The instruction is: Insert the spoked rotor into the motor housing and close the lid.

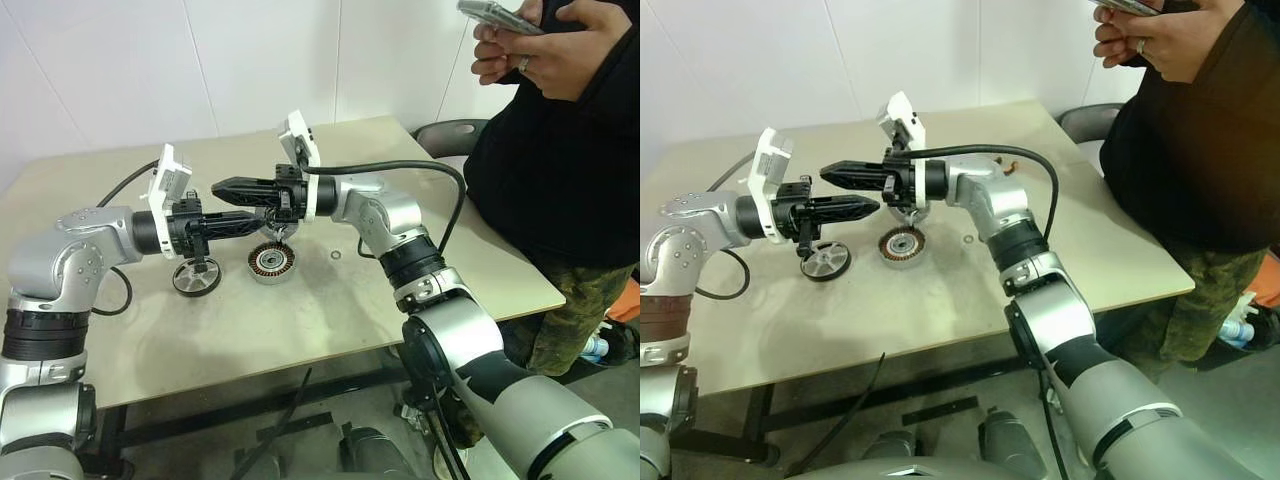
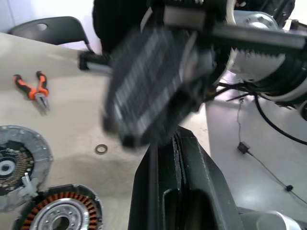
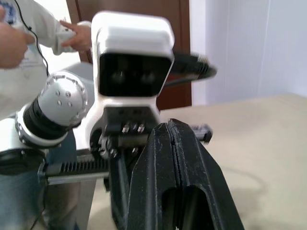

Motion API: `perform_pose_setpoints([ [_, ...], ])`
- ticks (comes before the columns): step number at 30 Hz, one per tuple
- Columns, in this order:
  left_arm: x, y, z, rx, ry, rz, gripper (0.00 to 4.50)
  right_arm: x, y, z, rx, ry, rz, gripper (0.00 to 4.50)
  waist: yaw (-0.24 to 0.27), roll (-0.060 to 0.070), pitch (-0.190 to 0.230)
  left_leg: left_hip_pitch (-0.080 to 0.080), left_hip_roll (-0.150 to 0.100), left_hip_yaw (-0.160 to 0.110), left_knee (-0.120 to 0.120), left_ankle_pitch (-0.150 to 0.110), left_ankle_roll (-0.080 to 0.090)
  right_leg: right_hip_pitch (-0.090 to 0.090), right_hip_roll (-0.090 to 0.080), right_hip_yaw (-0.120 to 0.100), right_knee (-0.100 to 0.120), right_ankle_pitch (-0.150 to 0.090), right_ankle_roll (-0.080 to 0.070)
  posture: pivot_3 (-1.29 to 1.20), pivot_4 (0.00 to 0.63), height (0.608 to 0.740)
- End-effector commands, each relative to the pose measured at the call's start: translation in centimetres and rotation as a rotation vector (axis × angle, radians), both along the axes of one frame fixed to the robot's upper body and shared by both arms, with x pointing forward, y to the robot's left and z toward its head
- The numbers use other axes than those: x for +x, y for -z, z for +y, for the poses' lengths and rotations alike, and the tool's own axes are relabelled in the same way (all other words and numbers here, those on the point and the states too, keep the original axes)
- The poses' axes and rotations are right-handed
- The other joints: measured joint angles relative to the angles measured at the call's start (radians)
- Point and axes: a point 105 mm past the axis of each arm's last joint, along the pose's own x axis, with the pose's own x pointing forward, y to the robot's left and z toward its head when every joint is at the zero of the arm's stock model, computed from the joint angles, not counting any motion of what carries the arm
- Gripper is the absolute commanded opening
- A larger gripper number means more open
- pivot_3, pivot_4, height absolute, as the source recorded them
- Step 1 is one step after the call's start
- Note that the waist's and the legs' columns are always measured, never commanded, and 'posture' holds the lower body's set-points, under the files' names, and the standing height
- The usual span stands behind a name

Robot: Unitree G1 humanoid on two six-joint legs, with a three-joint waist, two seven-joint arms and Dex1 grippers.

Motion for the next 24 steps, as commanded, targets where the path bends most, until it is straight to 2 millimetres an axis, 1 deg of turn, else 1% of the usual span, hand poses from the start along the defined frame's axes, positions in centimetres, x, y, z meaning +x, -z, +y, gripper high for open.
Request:
perform_pose_setpoints([
  [1,-0.5,-1.7,0.1,-0.010,0.011,-0.061,0.02,-0.4,-1.7,0.2,0.037,-0.023,-0.041,0.00,0.000,0.000,0.000,0.000,0.000,0.000,0.000,0.000,0.000,0.000,0.000,0.000,0.000,0.000,0.000,0.00,0.000,0.740],
  [5,-0.6,-2.4,0.1,-0.018,0.014,-0.080,0.02,-0.4,-1.3,0.2,0.029,-0.025,-0.039,0.00,0.000,0.000,0.000,0.001,0.000,0.000,0.000,0.000,0.000,0.000,0.000,0.000,0.001,0.000,0.000,0.00,0.000,0.740],
  [11,-1.6,-4.9,-0.8,-0.060,0.065,-0.146,0.02,-0.5,-0.4,0.3,0.004,-0.028,-0.024,0.00,0.000,0.000,0.000,0.000,0.000,0.000,0.000,0.000,0.000,0.000,0.000,0.000,0.000,0.000,0.000,0.00,0.000,0.740],
  [14,-1.9,-5.3,-1.1,-0.062,0.084,-0.159,0.02,-0.4,-0.3,0.2,0.006,-0.023,-0.012,0.00,0.000,0.000,0.000,0.000,0.000,0.000,0.000,0.000,0.000,0.000,0.000,0.000,0.000,0.000,0.000,0.00,0.000,0.740],
  [20,-1.3,-6.1,-0.7,-0.081,0.059,-0.170,0.02,-0.4,-0.1,0.3,0.005,-0.021,-0.006,0.00,-0.001,0.000,0.000,0.001,0.000,0.000,0.000,0.000,0.000,0.000,0.001,0.000,0.001,0.000,0.000,0.00,0.000,0.740],
  [24,-0.7,-6.3,-0.3,-0.093,0.031,-0.171,0.02,-0.7,0.0,0.2,0.004,-0.045,0.011,0.00,-0.001,0.000,0.000,0.001,0.000,0.000,0.000,0.000,0.000,0.000,0.001,0.000,0.001,0.000,0.000,0.00,0.000,0.740],
])
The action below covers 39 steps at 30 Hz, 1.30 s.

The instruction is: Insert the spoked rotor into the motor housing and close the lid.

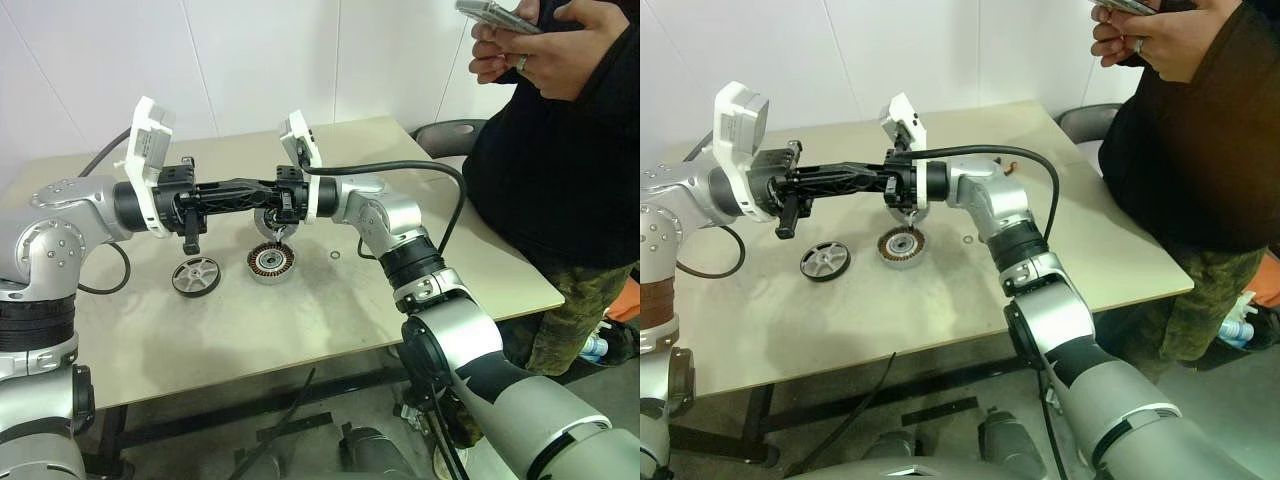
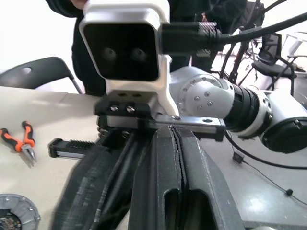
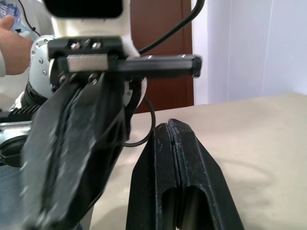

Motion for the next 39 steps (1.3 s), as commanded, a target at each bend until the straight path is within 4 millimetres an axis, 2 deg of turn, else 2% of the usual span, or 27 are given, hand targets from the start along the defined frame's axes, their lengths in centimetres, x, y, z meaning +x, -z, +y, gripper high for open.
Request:
perform_pose_setpoints([
  [1,0.4,-1.5,0.7,-0.023,-0.034,-0.053,0.02,-0.9,-0.9,0.0,0.020,-0.058,0.000,0.00,0.000,0.000,0.000,0.000,0.000,0.000,0.000,0.000,0.000,0.000,0.000,0.000,0.000,0.000,0.000,0.00,0.000,0.740],
  [6,1.1,-1.2,1.0,-0.033,-0.053,-0.042,0.02,-2.8,0.0,-0.9,-0.037,-0.184,0.037,0.00,0.001,0.000,0.000,0.000,0.000,0.000,0.000,0.000,0.000,0.000,0.000,0.000,0.000,0.000,0.000,0.00,0.000,0.740],
  [10,1.6,-0.5,1.4,-0.032,-0.074,-0.022,0.02,-3.7,-1.1,-1.6,-0.013,-0.214,0.033,0.00,0.001,0.000,0.000,0.000,0.000,0.000,0.000,0.000,0.000,0.000,0.000,0.000,0.000,0.000,0.000,0.00,0.000,0.740],
  [18,1.8,0.5,1.0,-0.030,-0.070,0.006,0.02,-2.3,-5.4,-1.7,0.123,-0.122,-0.007,0.00,0.002,0.000,0.000,0.000,0.000,0.000,0.000,0.000,0.000,0.000,-0.001,0.000,0.000,0.000,0.000,0.00,0.000,0.740],
  [22,1.7,1.4,0.6,-0.006,-0.059,0.016,0.02,-1.1,-6.2,-1.1,0.152,-0.047,-0.041,0.00,0.002,0.000,0.000,0.000,0.000,0.000,0.000,0.000,0.000,0.000,-0.001,0.000,0.000,0.000,0.000,0.00,0.000,0.740],
  [25,1.7,1.2,0.6,-0.008,-0.058,0.012,0.02,-0.4,-5.8,-0.6,0.143,-0.008,-0.056,0.00,0.002,0.000,0.000,0.000,0.000,0.000,0.000,0.000,0.000,0.000,-0.001,0.000,0.000,0.000,0.000,0.00,0.000,0.740],
  [34,1.2,0.4,0.9,-0.021,-0.057,0.001,0.02,1.8,-2.6,0.0,0.098,0.108,0.006,0.00,0.000,0.000,0.000,0.000,0.000,0.000,0.000,0.000,0.000,-0.001,-0.001,0.000,0.000,0.000,0.000,0.00,0.000,0.740],
  [36,0.7,-0.3,0.5,-0.033,-0.034,-0.015,0.02,2.2,-2.8,-0.2,0.137,0.116,0.080,0.00,0.000,0.000,0.000,0.000,0.000,0.000,0.000,0.000,0.000,-0.001,-0.001,0.000,0.000,0.000,0.000,0.00,0.000,0.740],
  [39,-0.8,-2.8,-0.8,-0.090,0.047,-0.072,0.02,2.8,-2.2,-0.3,0.128,0.143,0.100,0.00,0.001,0.000,0.000,-0.001,0.000,0.000,0.000,0.000,0.000,-0.001,-0.001,0.000,0.000,0.000,0.000,0.00,0.000,0.740],
])
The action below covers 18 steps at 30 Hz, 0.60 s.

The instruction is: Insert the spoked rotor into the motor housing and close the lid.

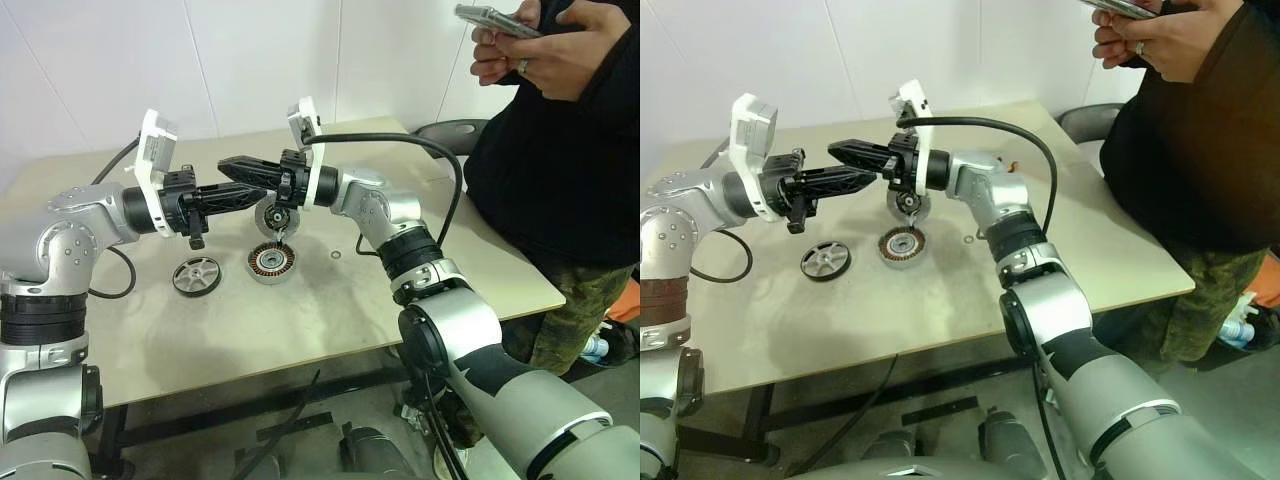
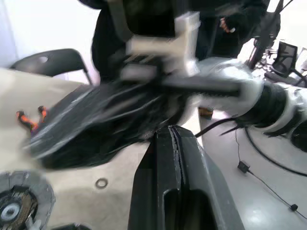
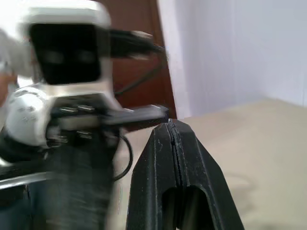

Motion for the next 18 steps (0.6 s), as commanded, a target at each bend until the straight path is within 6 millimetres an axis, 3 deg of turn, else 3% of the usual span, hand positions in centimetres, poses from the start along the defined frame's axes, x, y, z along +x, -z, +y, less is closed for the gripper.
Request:
perform_pose_setpoints([
  [1,-2.1,-4.4,-1.1,-0.076,0.083,-0.128,0.02,0.1,-1.4,0.3,0.031,0.001,-0.024,0.00,0.001,0.000,0.000,0.000,0.000,0.000,0.000,0.000,0.000,0.000,0.000,0.000,0.000,0.000,0.000,0.00,0.000,0.740],
  [5,-1.6,-6.4,-0.9,-0.124,0.056,-0.165,0.02,-0.3,-0.7,0.5,0.006,-0.022,-0.024,0.00,0.000,0.000,0.000,0.000,0.000,0.000,0.000,0.000,0.000,0.000,0.000,0.000,0.000,0.000,0.000,0.00,0.000,0.740],
  [7,-0.4,-5.6,-0.4,-0.066,-0.011,-0.180,0.02,-0.6,-0.7,0.6,0.006,-0.043,-0.026,0.00,-0.005,0.000,0.000,0.002,0.000,0.001,0.000,0.000,0.000,0.001,0.000,0.000,0.000,0.000,0.000,0.00,0.000,0.740],
  [12,2.3,-4.8,1.5,-0.104,-0.115,-0.106,0.02,-2.0,-1.1,0.5,0.014,-0.139,-0.023,0.00,-0.005,0.000,0.000,0.003,0.000,0.000,0.000,0.000,0.000,0.002,0.003,0.000,0.001,0.000,-0.001,0.00,0.000,0.740],
  [15,3.7,-2.4,2.3,-0.066,-0.159,-0.053,0.02,-3.7,-3.1,-0.3,0.091,-0.262,0.028,0.00,-0.003,0.000,0.000,0.001,0.000,0.000,0.000,0.000,0.000,0.001,0.002,0.000,0.001,0.000,-0.001,0.00,0.000,0.740],
  [18,4.8,1.2,2.9,0.003,-0.201,0.021,0.02,-4.9,-5.6,-1.0,0.150,-0.306,-0.004,0.00,-0.002,0.000,0.000,0.000,0.000,0.000,0.000,0.000,0.000,-0.001,0.000,0.000,0.000,0.000,-0.001,0.00,0.000,0.740],
])
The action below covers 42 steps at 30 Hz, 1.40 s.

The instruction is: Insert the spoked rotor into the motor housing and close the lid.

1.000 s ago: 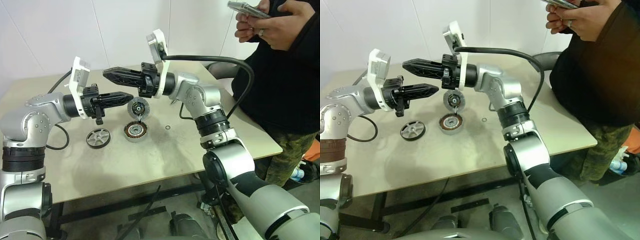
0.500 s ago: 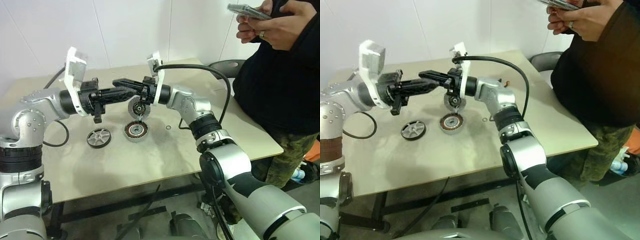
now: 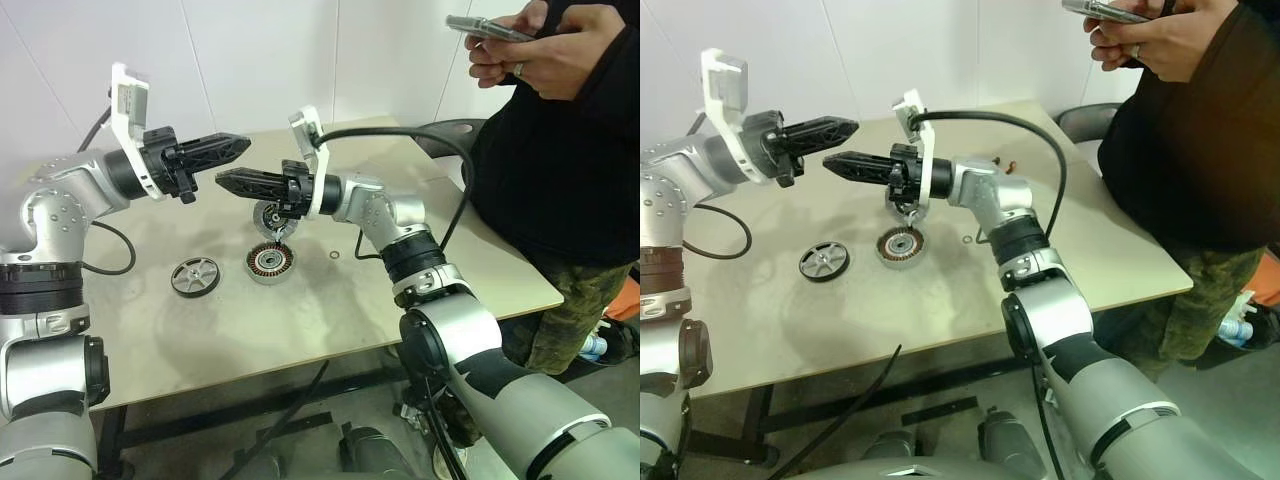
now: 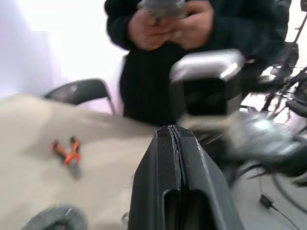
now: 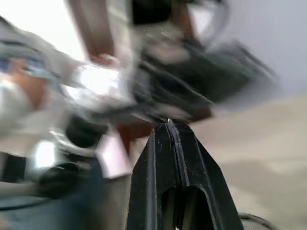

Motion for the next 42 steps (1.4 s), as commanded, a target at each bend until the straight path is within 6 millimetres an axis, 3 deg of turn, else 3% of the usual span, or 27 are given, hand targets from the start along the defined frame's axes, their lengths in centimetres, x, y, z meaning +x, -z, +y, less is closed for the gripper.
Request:
perform_pose_setpoints([
  [1,0.8,3.4,0.4,0.063,-0.027,0.070,0.02,-1.3,-4.7,-0.8,0.122,-0.028,-0.094,0.00,0.001,0.000,0.000,0.000,0.000,0.000,0.000,0.000,0.000,0.000,0.000,0.000,0.000,0.000,0.000,0.00,0.000,0.740],
  [5,-0.7,6.0,-1.2,0.091,0.062,0.125,0.02,-0.3,-5.7,-0.5,0.130,0.074,-0.160,0.00,0.001,0.000,0.000,0.000,0.000,0.000,0.000,0.000,0.000,-0.001,0.000,0.000,0.000,0.000,0.000,0.00,0.000,0.740],
  [9,-3.2,5.4,-3.4,0.091,0.171,0.088,0.02,0.9,-3.9,0.4,0.059,0.145,-0.195,0.00,0.002,-0.001,0.000,-0.001,0.000,0.000,0.000,0.000,0.000,-0.001,0.000,0.002,0.000,0.000,0.000,0.00,0.000,0.740],
  [13,-5.6,1.0,-4.7,0.065,0.237,-0.069,0.02,2.0,-0.9,0.8,-0.024,0.196,-0.181,0.00,0.001,-0.001,0.000,-0.001,0.000,0.001,0.000,0.000,0.000,-0.001,-0.001,0.002,0.000,0.000,0.000,0.00,0.000,0.740],
  [17,-7.0,-3.6,-4.4,-0.013,0.263,-0.177,0.02,2.4,0.0,0.4,-0.028,0.201,-0.138,0.00,0.002,0.000,0.000,-0.001,0.000,0.001,0.000,0.000,0.000,-0.001,0.000,0.002,0.001,0.000,0.000,0.00,0.000,0.740],
  [19,-7.1,-5.3,-4.0,-0.037,0.252,-0.217,0.02,2.7,0.5,0.2,-0.038,0.211,-0.120,0.00,0.001,0.000,0.000,0.001,0.000,0.001,0.000,0.000,0.000,0.000,0.000,0.001,0.001,0.000,0.000,0.00,0.000,0.740],
  [22,-5.4,-6.4,-2.7,-0.066,0.160,-0.235,0.02,2.3,1.2,0.3,-0.057,0.180,-0.112,0.00,0.000,-0.003,-0.001,0.001,0.000,0.000,0.001,0.000,0.000,0.001,0.001,0.000,0.001,0.000,0.000,0.00,0.000,0.740],
  [26,-3.0,-6.0,-1.2,-0.102,0.073,-0.184,0.02,-0.2,1.4,0.4,-0.071,0.024,-0.123,0.00,0.000,-0.001,-0.001,0.003,0.000,0.001,0.000,0.000,0.000,0.003,0.002,0.000,0.001,0.000,0.000,0.00,0.000,0.740],
  [29,-2.5,-5.4,-0.9,-0.096,0.068,-0.162,0.02,-1.0,1.6,0.2,-0.086,-0.008,-0.136,0.00,0.001,-0.001,-0.001,0.002,0.000,0.000,0.001,0.000,0.000,0.002,0.002,0.000,0.001,0.000,0.000,0.00,0.000,0.740],
  [31,-1.8,-4.5,-0.7,-0.077,0.047,-0.133,0.02,-1.5,0.5,-0.2,-0.052,-0.023,-0.127,0.00,0.001,-0.001,-0.001,0.002,0.000,0.000,0.001,0.000,0.000,0.002,0.001,0.000,0.001,0.000,0.000,0.00,0.000,0.740],
  [37,-0.6,0.1,-0.6,-0.038,0.030,0.004,0.02,-3.0,-3.9,-1.8,0.080,-0.084,-0.122,0.00,0.005,-0.001,-0.001,0.001,0.000,0.000,0.001,0.000,0.000,0.001,0.000,0.000,0.000,0.000,0.000,0.00,0.000,0.740],
  [39,-1.0,2.6,-1.2,-0.021,0.055,0.078,0.02,-2.5,-5.0,-1.6,0.114,-0.029,-0.139,0.00,0.004,-0.001,-0.001,0.001,0.000,0.000,0.000,0.000,0.000,0.001,0.000,0.000,0.000,0.000,0.000,0.00,0.000,0.740],
  [42,-2.6,4.6,-2.2,-0.006,0.118,0.135,0.02,-1.6,-5.3,-1.2,0.123,0.041,-0.154,0.00,0.000,-0.001,-0.001,0.001,0.001,0.000,0.000,0.000,0.000,0.000,0.000,0.001,0.001,0.000,0.000,0.00,0.000,0.740],
])
